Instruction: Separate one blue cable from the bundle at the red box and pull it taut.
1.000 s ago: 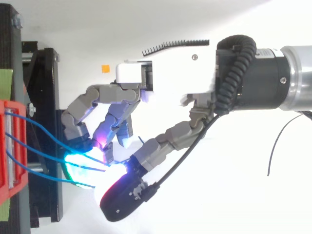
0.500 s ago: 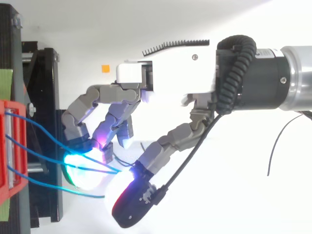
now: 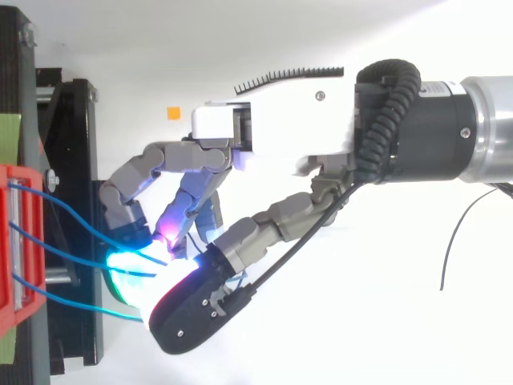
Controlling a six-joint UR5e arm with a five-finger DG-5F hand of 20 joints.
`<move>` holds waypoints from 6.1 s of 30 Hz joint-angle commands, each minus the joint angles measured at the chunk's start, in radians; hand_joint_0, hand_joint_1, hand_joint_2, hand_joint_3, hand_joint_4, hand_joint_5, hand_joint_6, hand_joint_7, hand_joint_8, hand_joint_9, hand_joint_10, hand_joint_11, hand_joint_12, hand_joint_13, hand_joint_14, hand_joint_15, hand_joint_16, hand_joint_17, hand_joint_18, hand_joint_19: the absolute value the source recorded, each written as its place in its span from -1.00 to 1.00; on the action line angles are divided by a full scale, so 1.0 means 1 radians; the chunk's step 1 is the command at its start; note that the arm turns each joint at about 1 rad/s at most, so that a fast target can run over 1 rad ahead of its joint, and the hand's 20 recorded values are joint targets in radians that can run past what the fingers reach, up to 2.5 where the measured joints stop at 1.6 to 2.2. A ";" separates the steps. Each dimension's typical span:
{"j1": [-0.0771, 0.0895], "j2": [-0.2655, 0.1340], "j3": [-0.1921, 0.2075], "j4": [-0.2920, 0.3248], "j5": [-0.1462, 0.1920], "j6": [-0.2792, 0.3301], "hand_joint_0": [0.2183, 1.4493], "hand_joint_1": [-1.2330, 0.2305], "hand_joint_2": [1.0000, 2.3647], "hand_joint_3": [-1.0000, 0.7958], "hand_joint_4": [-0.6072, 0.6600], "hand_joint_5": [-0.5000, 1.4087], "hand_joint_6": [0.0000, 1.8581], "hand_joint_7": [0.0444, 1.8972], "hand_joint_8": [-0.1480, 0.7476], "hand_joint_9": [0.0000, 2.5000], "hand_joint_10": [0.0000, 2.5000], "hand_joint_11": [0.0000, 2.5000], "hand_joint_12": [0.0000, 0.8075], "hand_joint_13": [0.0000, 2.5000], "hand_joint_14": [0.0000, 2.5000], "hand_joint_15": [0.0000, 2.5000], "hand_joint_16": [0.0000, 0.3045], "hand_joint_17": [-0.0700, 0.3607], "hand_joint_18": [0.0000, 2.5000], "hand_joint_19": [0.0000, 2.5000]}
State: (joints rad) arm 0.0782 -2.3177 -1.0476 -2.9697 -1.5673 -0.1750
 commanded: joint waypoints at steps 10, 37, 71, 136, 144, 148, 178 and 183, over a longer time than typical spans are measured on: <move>-0.003 0.000 0.000 0.000 -0.005 0.006 -0.36 -0.47 -0.98 -0.18 -0.01 -0.66 -0.11 0.18 0.03 -0.29 -0.98 -0.32 -0.10 -0.40 -0.98 -0.50 -0.70 -0.19 -0.34 -0.21; -0.005 0.000 -0.002 -0.002 -0.007 0.008 -0.38 -0.43 -0.96 0.01 -0.15 -0.64 -0.08 0.25 0.06 -0.28 -0.98 -0.32 -0.11 -0.42 -0.98 -0.52 -0.70 -0.19 -0.34 -0.21; -0.006 0.000 -0.003 -0.008 -0.010 0.028 -0.43 -0.11 -0.97 -0.07 -0.01 -0.62 -0.10 0.25 0.11 -0.21 -0.98 -0.32 -0.04 -0.38 -0.98 -0.52 -0.67 -0.15 -0.31 -0.21; -0.005 0.000 -0.023 -0.018 -0.011 0.163 -0.37 -0.33 -0.98 -0.19 -0.13 -0.66 -0.09 0.37 0.02 -0.30 -0.98 -0.35 -0.12 -0.47 -0.98 -0.55 -0.70 -0.20 -0.40 -0.21; -0.008 0.000 -0.022 -0.015 -0.013 0.163 -0.42 -0.13 -0.98 -0.11 -0.08 -0.66 -0.10 0.35 0.07 -0.30 -0.98 -0.36 -0.08 -0.49 -0.99 -0.55 -0.66 -0.14 -0.41 -0.22; -0.008 0.000 -0.022 -0.018 -0.013 0.161 -0.43 -0.11 -0.98 -0.08 -0.08 -0.65 -0.10 0.35 0.08 -0.30 -0.98 -0.37 -0.07 -0.50 -0.99 -0.56 -0.66 -0.13 -0.41 -0.21; -0.005 0.000 -0.022 -0.015 -0.013 0.163 -0.39 0.13 -0.97 -0.13 0.07 -0.61 -0.18 0.38 0.06 -0.28 -0.98 -0.36 -0.16 -0.53 -0.99 -0.58 -0.70 -0.20 -0.47 -0.22; -0.006 0.000 -0.023 -0.015 -0.013 0.161 -0.37 0.11 -0.98 -0.21 0.07 -0.61 -0.17 0.36 0.06 -0.27 -0.98 -0.36 -0.18 -0.53 -0.99 -0.59 -0.71 -0.21 -0.46 -0.22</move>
State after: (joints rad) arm 0.0725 -2.3179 -1.0698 -2.9837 -1.5800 -0.0127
